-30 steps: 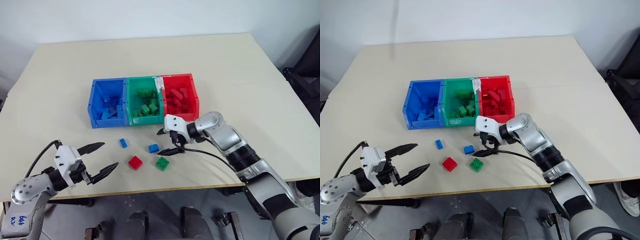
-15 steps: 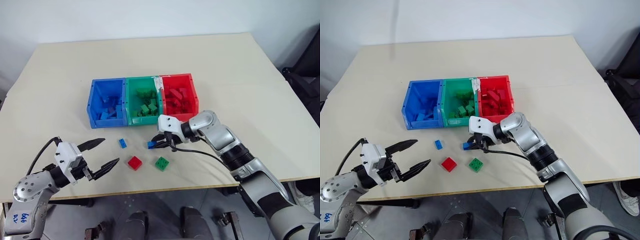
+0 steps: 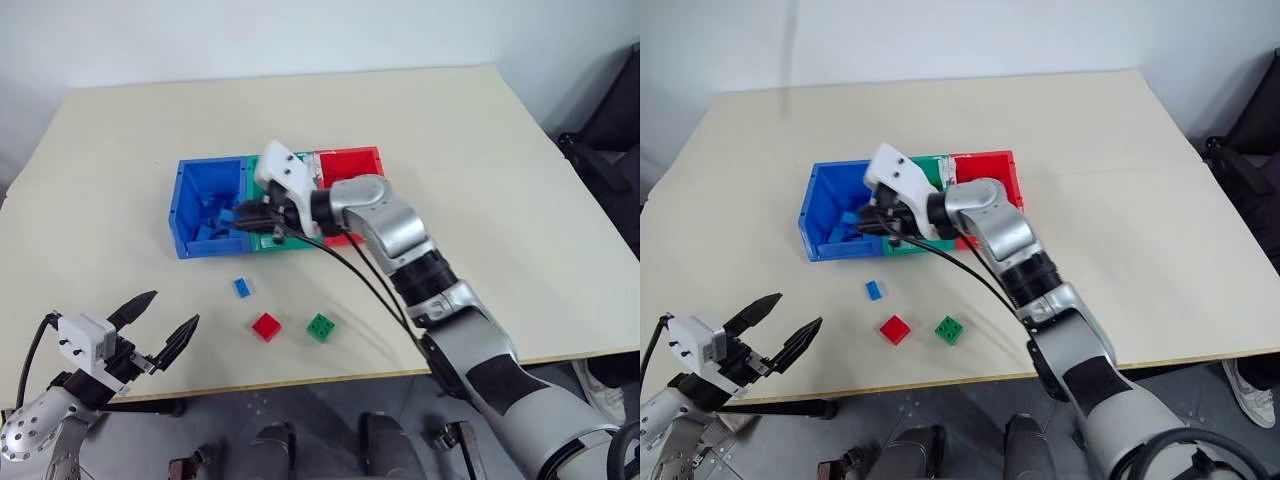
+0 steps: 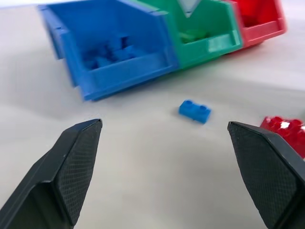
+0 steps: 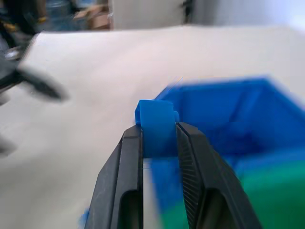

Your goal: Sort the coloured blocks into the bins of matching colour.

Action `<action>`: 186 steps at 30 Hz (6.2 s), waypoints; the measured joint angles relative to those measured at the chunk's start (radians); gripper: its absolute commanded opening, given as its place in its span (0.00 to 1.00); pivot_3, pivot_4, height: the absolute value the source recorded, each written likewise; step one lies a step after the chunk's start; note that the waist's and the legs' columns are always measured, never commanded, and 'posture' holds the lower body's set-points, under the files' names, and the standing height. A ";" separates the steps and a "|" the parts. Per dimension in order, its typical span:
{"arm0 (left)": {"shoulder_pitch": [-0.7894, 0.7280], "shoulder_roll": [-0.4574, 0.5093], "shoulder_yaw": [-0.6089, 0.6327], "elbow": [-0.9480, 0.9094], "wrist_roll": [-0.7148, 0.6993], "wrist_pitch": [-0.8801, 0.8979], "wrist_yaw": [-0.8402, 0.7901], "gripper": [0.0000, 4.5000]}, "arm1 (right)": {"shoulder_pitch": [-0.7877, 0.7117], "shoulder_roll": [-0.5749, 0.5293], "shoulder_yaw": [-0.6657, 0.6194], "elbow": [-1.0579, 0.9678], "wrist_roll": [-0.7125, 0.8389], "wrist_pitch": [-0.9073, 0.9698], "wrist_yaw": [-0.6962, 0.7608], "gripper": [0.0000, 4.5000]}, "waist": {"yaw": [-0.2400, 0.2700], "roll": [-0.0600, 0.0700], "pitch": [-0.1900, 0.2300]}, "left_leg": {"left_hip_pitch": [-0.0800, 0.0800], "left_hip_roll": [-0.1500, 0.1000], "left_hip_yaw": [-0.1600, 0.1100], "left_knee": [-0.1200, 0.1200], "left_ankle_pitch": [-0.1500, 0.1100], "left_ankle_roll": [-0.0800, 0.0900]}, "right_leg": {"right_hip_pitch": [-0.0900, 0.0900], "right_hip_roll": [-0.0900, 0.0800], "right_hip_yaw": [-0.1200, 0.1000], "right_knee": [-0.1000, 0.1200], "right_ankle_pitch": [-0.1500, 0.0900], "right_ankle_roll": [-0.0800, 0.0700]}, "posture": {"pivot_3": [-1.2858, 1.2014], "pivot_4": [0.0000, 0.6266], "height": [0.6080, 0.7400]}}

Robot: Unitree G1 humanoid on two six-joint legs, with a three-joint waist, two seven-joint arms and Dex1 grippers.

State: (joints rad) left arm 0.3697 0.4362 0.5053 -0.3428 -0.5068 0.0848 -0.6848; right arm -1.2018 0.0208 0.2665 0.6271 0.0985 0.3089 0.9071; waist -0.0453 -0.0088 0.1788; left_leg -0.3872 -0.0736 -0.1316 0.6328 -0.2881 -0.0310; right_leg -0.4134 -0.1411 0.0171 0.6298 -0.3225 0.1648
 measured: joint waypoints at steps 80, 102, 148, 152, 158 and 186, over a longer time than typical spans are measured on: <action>-0.089 0.224 -0.162 0.023 0.016 0.010 -0.295 1.00 | 0.776 -0.509 0.109 -0.860 0.082 0.213 -0.076 0.31 | 0.042 -0.001 0.000 | 0.000 0.007 0.007 0.014 -0.009 0.001 | 0.004 0.009 0.004 -0.002 0.002 -0.001 | 0.52 0.24 1.00; -0.027 0.087 -0.054 -0.012 -0.046 0.043 -0.079 1.00 | 0.218 -0.243 -0.043 -0.155 0.012 -0.071 -0.178 0.97 | 0.015 -0.001 0.000 | 0.000 0.007 0.008 0.012 -0.009 0.000 | 0.001 0.010 0.004 -0.002 0.002 -0.002 | 0.52 0.24 1.00; -0.386 0.280 -0.588 -0.273 0.129 0.725 0.138 0.91 | 1.070 -0.733 -0.385 -0.839 0.451 -0.281 0.409 1.00 | 0.064 0.001 0.000 | 0.003 0.012 0.016 0.016 -0.012 0.003 | 0.004 0.012 0.012 -0.003 0.004 0.000 | 0.52 0.24 1.00; -0.394 0.280 -0.588 -0.266 0.150 0.723 0.150 0.65 | 1.074 -0.733 -0.386 -0.840 0.452 -0.280 0.402 1.00 | 0.068 0.001 0.000 | 0.003 0.012 0.016 0.016 -0.012 0.003 | 0.004 0.012 0.013 -0.003 0.004 0.000 | 0.52 0.24 1.00; -0.408 0.260 -0.585 -0.225 0.167 0.685 0.155 0.32 | 1.079 -0.733 -0.390 -0.840 0.452 -0.281 0.388 1.00 | 0.069 0.001 0.000 | 0.003 0.011 0.017 0.016 -0.012 0.003 | 0.004 0.012 0.013 -0.003 0.004 0.000 | 0.52 0.24 1.00; -1.428 -0.314 -0.695 1.121 0.409 -0.097 0.112 0.39 | 1.326 -0.487 -0.581 -1.147 0.434 -0.183 -0.297 1.00 | 0.063 -0.002 0.002 | -0.001 0.002 0.026 0.016 -0.011 0.007 | 0.002 0.010 0.014 -0.002 0.007 0.007 | 0.52 0.24 1.00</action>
State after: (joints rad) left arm -1.0585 0.1218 -0.1902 0.7782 -0.0978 -0.0121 -0.5727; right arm 0.1239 -0.4659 -0.3149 -0.5194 0.5326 0.1257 0.6102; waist 0.0180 -0.0113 0.1804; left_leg -0.3881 -0.0713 -0.1054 0.6491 -0.2989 -0.0243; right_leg -0.4118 -0.1316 0.0314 0.6276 -0.3154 0.1714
